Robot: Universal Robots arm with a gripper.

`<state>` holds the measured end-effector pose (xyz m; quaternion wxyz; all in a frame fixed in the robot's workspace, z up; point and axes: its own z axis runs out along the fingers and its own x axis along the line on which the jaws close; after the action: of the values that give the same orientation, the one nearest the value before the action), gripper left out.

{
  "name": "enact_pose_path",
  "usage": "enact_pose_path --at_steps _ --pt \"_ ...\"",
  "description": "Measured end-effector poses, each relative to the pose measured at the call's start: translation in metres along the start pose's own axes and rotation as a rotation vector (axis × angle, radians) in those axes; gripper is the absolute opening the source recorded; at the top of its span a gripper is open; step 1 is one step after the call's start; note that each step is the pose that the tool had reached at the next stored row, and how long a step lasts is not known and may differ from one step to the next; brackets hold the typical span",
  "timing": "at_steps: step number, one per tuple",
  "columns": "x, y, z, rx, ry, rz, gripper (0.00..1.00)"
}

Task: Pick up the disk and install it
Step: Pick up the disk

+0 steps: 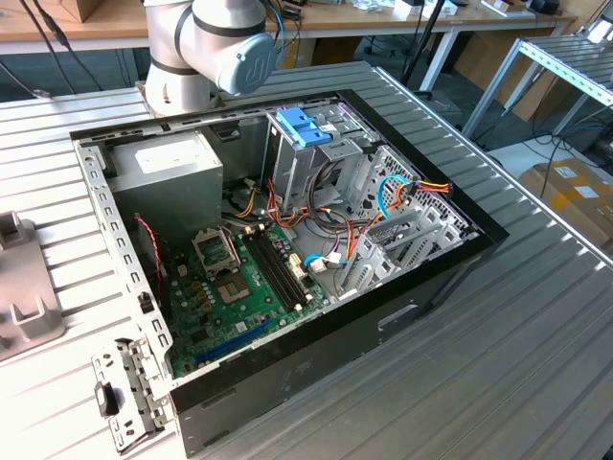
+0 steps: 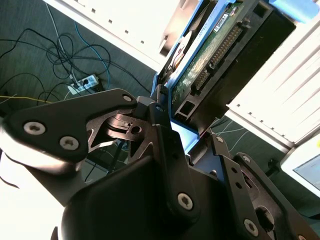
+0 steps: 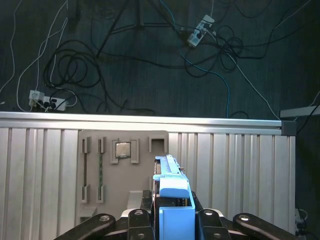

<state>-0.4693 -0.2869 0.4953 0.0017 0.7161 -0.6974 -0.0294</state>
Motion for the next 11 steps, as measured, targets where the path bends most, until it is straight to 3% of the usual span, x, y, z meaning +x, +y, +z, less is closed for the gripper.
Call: enact_pose_path --at_steps 11 --pt "0.0003 -0.0049 -0.0003 -0.0001 0.0001 0.000 0.37"
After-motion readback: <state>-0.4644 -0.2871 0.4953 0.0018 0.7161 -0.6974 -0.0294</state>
